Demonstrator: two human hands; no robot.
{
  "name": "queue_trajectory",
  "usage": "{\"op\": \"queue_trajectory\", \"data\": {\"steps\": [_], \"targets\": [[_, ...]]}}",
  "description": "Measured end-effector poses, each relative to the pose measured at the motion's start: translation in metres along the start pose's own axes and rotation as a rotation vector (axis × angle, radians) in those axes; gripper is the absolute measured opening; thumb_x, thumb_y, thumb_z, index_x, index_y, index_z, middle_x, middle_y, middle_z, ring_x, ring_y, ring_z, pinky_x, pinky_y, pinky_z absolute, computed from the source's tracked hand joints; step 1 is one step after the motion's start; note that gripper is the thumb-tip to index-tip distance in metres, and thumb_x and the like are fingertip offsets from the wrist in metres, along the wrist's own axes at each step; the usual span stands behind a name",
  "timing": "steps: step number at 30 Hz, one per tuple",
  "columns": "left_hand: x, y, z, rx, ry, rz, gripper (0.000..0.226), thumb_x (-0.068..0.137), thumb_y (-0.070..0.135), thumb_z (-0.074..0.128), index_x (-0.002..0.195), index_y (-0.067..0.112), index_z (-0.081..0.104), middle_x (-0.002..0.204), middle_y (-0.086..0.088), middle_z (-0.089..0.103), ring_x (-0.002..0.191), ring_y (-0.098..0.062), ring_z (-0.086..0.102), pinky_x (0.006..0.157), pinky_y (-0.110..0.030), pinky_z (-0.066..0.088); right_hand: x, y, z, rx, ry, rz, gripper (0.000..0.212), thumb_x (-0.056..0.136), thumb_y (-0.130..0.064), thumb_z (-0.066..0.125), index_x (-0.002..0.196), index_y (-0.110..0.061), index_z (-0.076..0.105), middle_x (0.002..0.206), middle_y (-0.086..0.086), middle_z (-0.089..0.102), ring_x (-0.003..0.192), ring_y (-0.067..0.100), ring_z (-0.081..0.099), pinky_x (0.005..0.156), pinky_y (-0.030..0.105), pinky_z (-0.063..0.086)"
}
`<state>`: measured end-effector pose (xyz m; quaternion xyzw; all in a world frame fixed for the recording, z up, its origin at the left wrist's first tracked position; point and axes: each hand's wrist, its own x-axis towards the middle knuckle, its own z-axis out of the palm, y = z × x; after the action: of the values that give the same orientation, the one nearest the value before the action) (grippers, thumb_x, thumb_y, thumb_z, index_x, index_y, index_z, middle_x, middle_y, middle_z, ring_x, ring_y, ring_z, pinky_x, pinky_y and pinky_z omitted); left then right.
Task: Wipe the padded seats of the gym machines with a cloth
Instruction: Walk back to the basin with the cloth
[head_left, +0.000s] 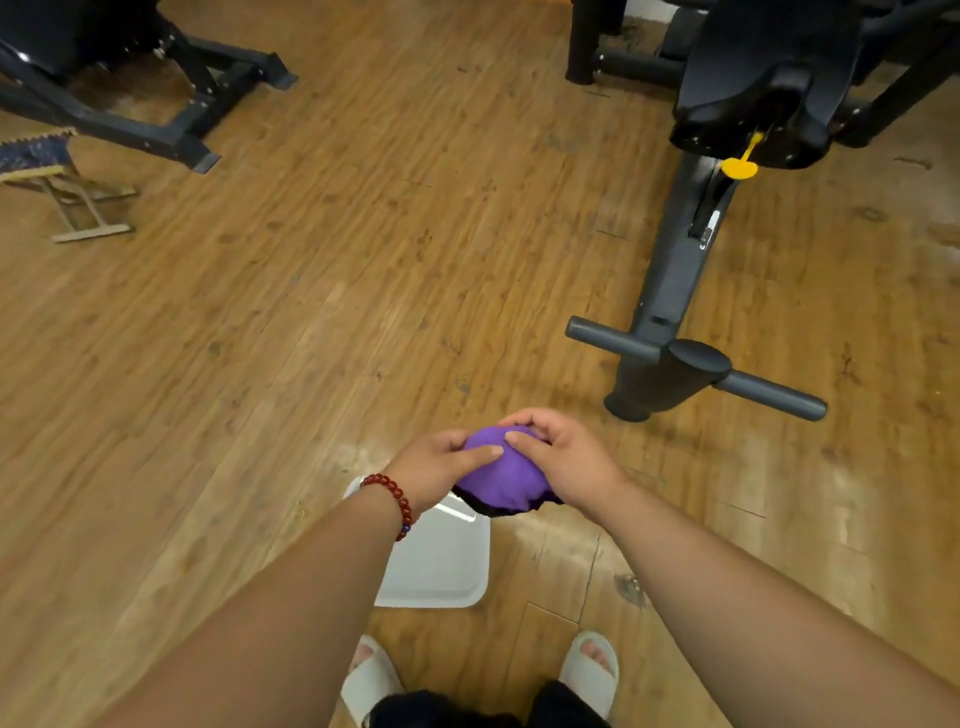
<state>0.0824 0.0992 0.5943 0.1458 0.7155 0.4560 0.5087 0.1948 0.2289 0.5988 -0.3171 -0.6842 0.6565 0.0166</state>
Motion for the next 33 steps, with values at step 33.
{"op": "queue_trajectory", "data": {"steps": [33], "targets": [[0.323,-0.454,0.031,0.069,0.415,-0.178,0.016,0.094,0.031,0.060,0.102,0.017,0.058,0.096,-0.001,0.061,0.090,-0.021,0.058,0.087,-0.039,0.052,0.203,0.522,0.112,-0.234,0.474,0.252,0.020,0.103,-0.027,0.042,0.117,-0.018,0.053,0.095,0.001,0.062,0.082,0.018,0.057,0.066,0.027,0.041]]}}
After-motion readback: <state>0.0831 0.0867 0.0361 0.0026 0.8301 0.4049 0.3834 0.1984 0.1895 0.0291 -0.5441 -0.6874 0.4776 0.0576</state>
